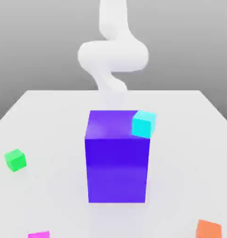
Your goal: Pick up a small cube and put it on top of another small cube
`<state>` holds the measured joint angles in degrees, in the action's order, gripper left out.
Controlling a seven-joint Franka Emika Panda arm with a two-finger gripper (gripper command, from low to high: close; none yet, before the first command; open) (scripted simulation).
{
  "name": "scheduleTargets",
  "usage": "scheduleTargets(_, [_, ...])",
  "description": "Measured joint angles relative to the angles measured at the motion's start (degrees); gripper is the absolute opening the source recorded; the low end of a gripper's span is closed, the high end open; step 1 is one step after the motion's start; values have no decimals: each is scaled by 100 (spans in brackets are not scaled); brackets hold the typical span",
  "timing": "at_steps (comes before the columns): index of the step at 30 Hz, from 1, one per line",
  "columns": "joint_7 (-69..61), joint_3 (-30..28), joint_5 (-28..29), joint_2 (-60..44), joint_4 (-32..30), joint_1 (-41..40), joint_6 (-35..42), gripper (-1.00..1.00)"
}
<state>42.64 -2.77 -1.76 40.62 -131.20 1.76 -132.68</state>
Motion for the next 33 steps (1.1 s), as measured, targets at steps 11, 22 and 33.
scheduleTargets(11, [-1563,-1053,-980,-2323,258,540,-391,0])
scheduleTargets(22, [-2988,-1381,-1781,-4576,504,368,-805,0])
scheduleTargets(33, [-3656,-1567,-1449,-6490,668,47,-1473,0])
